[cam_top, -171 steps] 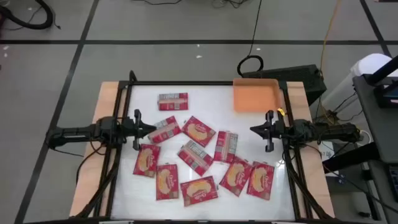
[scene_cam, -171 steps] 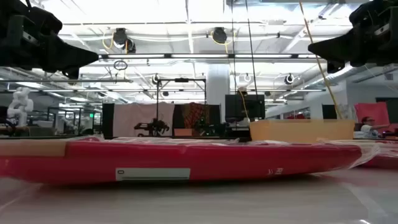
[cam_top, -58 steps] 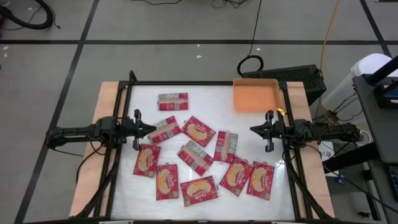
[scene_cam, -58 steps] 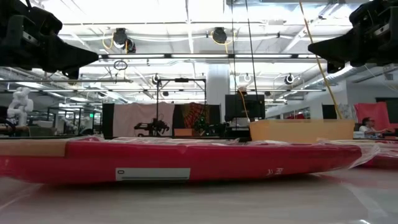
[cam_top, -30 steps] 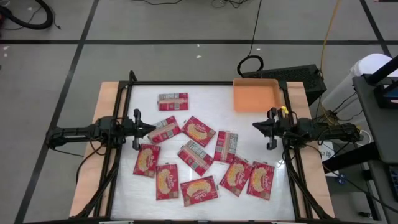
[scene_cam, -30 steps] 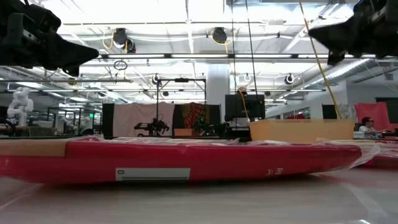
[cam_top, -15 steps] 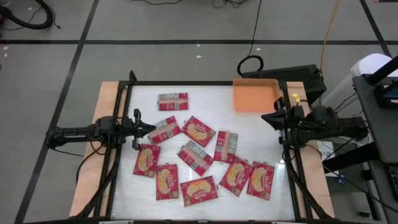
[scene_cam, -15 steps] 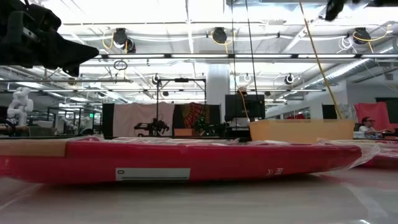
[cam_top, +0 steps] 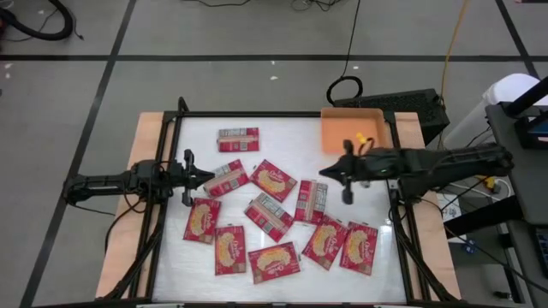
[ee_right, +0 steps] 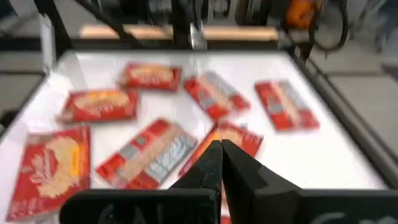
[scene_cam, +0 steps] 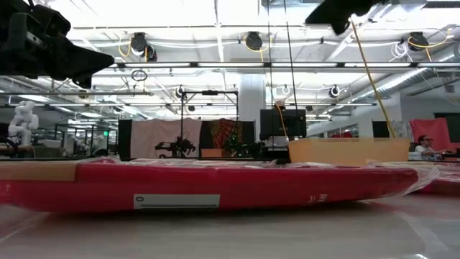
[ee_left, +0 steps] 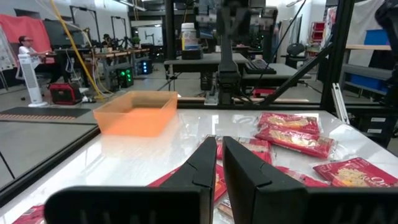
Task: Sort popcorn bags into baskets
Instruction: Put the red popcorn bag into the orange bin
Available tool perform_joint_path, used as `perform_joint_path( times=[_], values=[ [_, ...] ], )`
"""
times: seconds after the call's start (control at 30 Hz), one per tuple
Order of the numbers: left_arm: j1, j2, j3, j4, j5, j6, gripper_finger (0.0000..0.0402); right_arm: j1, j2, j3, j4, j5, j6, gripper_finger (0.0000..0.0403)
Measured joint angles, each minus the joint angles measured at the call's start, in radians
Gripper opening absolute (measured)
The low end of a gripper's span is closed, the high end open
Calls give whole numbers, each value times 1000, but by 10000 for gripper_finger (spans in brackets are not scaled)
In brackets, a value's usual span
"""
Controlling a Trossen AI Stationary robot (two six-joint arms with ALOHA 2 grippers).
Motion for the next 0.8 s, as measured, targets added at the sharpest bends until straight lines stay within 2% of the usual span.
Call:
perform_joint_path(
  times=[0.17,0.23,0.3,0.6,0.8],
  values=[
    [0,0,0,0,0,-2,33,-2,182,1,3,88,73,23],
    [-1,0,0,-2,0,-59,33,-9,259,1,23,105,83,41],
    [-5,0,0,-2,-2,-135,33,-20,336,1,59,100,85,62],
    [-5,8,0,-2,-6,-194,33,-91,591,1,166,93,-26,155],
    [-5,52,0,0,-47,-210,33,-126,671,1,219,-9,-63,185]
  ],
)
